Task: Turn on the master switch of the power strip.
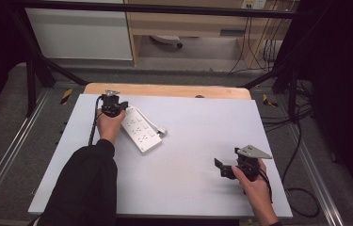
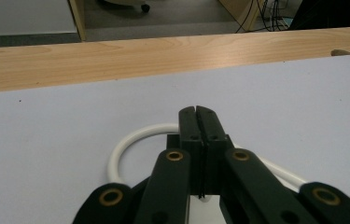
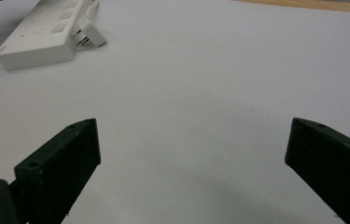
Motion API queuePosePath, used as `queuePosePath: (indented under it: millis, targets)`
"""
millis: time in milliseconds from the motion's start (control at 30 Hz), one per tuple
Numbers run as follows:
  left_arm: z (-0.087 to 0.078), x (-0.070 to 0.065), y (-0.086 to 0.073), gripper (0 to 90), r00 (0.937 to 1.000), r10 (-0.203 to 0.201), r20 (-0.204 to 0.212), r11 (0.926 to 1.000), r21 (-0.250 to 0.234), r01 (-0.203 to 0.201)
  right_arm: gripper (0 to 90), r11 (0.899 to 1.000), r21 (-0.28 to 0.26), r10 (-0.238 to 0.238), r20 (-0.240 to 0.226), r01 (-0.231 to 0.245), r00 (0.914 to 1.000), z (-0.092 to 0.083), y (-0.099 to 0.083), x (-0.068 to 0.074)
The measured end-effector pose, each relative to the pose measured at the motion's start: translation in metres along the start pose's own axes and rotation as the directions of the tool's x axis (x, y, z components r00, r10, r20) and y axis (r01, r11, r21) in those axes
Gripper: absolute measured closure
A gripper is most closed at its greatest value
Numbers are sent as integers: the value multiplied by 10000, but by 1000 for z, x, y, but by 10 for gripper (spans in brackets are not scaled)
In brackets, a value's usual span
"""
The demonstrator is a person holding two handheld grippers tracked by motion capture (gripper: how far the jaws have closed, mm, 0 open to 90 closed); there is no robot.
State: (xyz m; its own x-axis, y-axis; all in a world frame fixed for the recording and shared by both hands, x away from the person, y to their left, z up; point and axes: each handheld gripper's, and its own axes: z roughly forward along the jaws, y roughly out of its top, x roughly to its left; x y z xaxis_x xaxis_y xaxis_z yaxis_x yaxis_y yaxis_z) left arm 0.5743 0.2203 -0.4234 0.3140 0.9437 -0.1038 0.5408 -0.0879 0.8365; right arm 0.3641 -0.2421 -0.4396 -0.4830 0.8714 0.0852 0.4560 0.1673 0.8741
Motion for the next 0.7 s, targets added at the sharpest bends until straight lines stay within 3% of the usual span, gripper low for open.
queuePosePath:
  millis: [700]
  targets:
    - [5,-3,-5,900,9994,350,29,9984,444,-351,37,10000,32,15,-25,-15,10000,0,0,0]
